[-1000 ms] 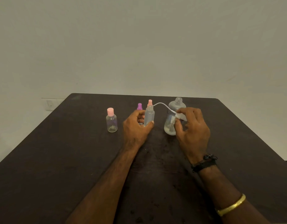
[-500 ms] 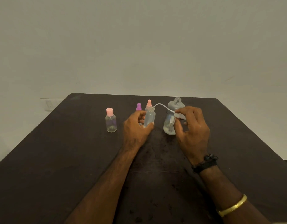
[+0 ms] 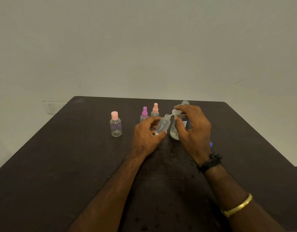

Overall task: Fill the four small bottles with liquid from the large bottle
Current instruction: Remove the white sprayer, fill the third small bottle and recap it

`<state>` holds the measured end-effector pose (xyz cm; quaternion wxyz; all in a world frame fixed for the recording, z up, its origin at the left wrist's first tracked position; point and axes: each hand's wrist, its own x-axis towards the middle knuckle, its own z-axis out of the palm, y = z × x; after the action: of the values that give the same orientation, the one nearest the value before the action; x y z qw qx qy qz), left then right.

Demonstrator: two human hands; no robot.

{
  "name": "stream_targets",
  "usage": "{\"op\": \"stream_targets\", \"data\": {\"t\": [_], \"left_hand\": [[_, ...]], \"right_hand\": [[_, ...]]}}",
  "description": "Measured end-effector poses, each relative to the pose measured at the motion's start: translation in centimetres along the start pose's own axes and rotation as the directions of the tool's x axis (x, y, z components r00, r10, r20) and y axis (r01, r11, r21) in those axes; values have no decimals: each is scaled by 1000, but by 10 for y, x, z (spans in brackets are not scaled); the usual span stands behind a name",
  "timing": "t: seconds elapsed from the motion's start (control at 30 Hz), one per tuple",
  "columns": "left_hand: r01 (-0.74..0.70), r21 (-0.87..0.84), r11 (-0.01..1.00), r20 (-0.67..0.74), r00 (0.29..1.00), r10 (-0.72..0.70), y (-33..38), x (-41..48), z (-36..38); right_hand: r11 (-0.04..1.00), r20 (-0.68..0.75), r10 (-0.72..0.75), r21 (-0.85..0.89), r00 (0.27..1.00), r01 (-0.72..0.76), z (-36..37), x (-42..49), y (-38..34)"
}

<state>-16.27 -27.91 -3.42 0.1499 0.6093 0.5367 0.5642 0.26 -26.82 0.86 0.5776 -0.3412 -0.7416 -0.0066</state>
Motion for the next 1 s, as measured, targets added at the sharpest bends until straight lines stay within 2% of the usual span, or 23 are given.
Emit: {"op": "stream_targets", "data": {"t": [0.3,0.5,0.63,1.0], "left_hand": [[-11,-49,999,29,1000,13,3,-1,2],[-9,-73,997,22,1000,11,3,-2,1],[-11,-78,997,33,999,14,3,-2,2],[-20,-86,996,71,997,26,3,-4,3]], "right_hand": [[999,121,51,-5,991,-51,13,0,5],[971,159,169,142,973,-193,16,-5,-1],[953,150,233,163,961,-256,17,-7,0],[968,84,221,100,972,-228,15,-9,9]]}}
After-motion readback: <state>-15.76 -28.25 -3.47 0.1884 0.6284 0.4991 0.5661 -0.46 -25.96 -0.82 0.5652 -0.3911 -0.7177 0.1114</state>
